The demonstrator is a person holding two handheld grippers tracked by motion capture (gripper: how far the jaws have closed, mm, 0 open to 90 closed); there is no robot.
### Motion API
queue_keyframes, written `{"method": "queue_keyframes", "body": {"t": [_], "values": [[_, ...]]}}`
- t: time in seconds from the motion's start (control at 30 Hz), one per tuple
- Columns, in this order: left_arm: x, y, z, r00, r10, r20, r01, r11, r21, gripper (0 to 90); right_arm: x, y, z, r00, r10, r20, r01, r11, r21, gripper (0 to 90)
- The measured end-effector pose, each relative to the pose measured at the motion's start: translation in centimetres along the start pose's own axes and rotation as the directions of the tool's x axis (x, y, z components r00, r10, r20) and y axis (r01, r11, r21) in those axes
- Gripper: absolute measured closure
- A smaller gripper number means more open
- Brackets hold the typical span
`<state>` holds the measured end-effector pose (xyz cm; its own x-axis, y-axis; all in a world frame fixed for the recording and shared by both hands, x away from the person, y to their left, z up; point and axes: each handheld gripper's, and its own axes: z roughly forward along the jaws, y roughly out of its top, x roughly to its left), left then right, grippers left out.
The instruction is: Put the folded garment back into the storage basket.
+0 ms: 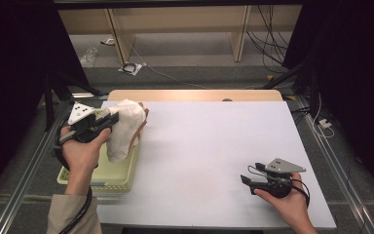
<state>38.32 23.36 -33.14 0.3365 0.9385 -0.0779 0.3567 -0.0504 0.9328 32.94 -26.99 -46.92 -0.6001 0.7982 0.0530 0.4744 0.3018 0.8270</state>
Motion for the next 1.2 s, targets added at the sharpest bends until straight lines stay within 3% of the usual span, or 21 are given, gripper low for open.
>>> {"method": "queue_keyframes", "body": {"t": [1.2], "values": [[1.1, -0.2, -0.1, 0.9995, -0.015, -0.029, 0.015, 0.9999, 0.007, 84.5, 0.0, 0.0, 0.0, 1.0, 0.002, -0.001, -0.002, 1.0, -0.003, 26.4]]}}
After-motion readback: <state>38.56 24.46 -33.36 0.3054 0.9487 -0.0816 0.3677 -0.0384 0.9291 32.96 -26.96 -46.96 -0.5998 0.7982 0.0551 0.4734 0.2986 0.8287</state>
